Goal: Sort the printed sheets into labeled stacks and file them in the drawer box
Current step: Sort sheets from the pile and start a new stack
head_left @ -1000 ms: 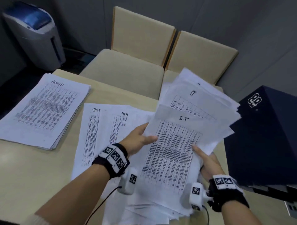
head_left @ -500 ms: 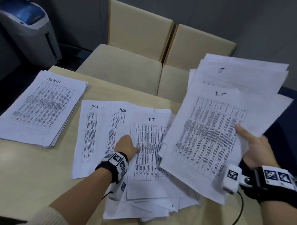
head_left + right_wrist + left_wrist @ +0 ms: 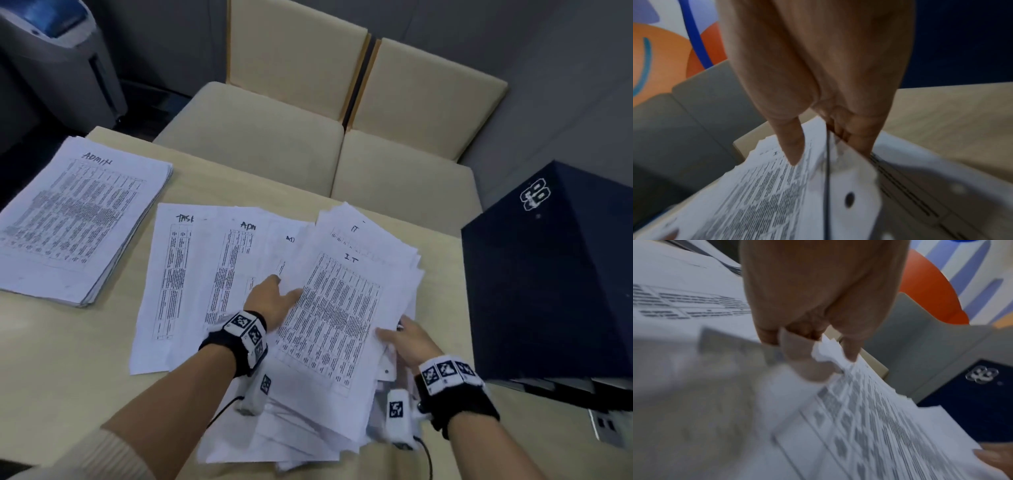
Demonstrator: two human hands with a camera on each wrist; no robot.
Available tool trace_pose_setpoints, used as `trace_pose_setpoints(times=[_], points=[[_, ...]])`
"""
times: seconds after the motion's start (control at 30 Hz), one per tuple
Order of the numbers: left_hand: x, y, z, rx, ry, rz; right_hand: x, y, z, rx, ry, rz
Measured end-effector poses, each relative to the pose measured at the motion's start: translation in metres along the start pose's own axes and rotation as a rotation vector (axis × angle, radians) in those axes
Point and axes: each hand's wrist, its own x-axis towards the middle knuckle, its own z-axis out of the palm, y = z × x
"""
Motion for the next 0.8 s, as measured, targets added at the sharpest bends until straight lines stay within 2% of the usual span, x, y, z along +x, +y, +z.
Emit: trace_pose_setpoints(times=[0.07, 0.17, 0.37, 0.4, 0.5, 0.57, 0.7, 0.8], points=[[0.000, 0.004, 0.007, 0.056, 0.061, -0.039, -0.001, 0.011, -0.011, -0.049, -0.026, 0.018], [-0.001, 0.007, 0.017, 0.009, 0.118, -0.082, -0.008, 0.014, -0.024, -0.037, -0.035, 0.020], [0.002, 0.004, 0.022, -0.046, 0.164, -0.141, -0.019, -0.006, -0.055, 0.100, 0.022, -0.117], [0.002, 0.006, 0.022, -0.041, 0.169, -0.152, -0.017, -0.005, -0.061, 0.078, 0.004, -0.105], [0.008, 0.009, 0.023, -0.121, 0.164, -0.162, -0.011, 0.000, -0.062, 0.012, -0.142, 0.056], [0.011, 0.010, 0.024, -0.235, 0.105, -0.180, -0.008, 0.002, -0.054, 0.013, -0.103, 0.109], [0.003, 0.027, 0.027, -0.354, -0.092, -0.182, 0.008, 0.004, -0.038, 0.252, 0.103, 0.165], [-0.005, 0.038, 0.034, -0.363, -0.153, -0.100, 0.014, 0.002, -0.037, 0.304, 0.121, 0.121]])
